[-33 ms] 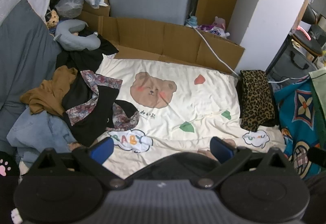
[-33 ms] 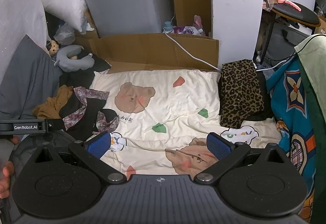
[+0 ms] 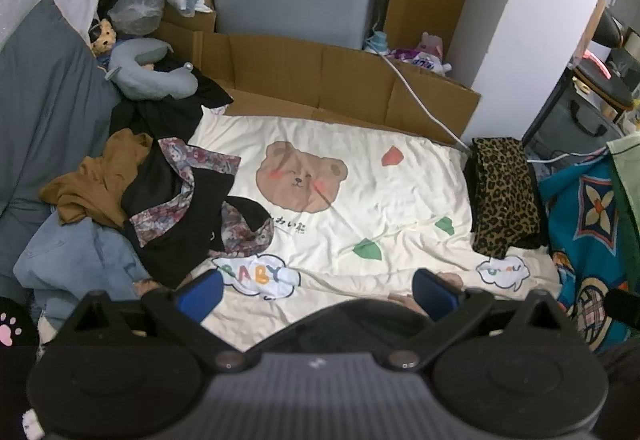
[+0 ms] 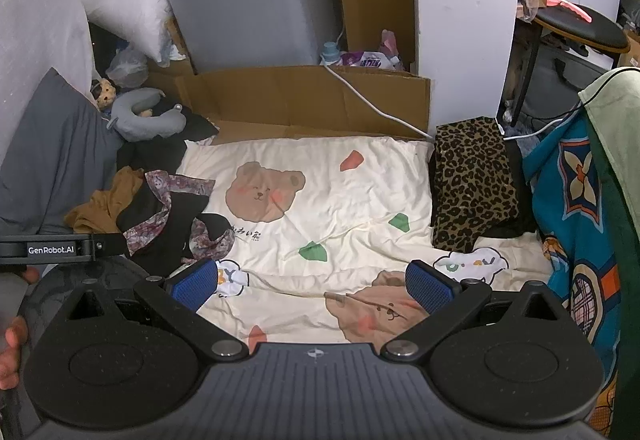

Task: Fold clothes

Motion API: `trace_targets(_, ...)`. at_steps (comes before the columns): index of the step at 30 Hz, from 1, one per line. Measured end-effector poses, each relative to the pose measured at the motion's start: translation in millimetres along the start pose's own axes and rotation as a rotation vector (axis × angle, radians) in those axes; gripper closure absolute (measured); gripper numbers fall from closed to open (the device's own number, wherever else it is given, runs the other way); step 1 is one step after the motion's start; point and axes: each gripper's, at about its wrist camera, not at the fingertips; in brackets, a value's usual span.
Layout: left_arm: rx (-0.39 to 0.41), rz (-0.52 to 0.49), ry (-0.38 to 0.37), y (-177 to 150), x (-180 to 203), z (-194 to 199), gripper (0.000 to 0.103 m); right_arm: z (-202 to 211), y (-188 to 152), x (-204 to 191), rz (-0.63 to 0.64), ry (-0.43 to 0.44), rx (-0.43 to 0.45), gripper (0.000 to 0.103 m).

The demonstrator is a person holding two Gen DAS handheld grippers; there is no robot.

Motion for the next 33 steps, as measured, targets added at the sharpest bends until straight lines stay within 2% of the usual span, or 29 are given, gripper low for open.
trace_targets(12,0.007,-0.011,0.013,-3.4,0.6,-2.5,0.001,2.0,1.1,2.3,0.003,-0.003,-0.001,0.000)
trace_targets(29,-0.063,0.008,-0.027,-1.5,-1.5,-12.9,0.004,2.0,0.8,2.5,0.002,0.004,0.006,0.000)
trace_targets(33,-0.053,-0.008,-0.009,-0.7,0.8,-11.9,0.003,1.9,1.5,3.1,-0.001,0.007,0.007,0.000)
Point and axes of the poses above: each gripper's, at about its wrist camera, not at the fingertips, and z roughly against the way its jaws point, x to its right, y to its top, and after that the axes turned 13 degrees about x, right-handed
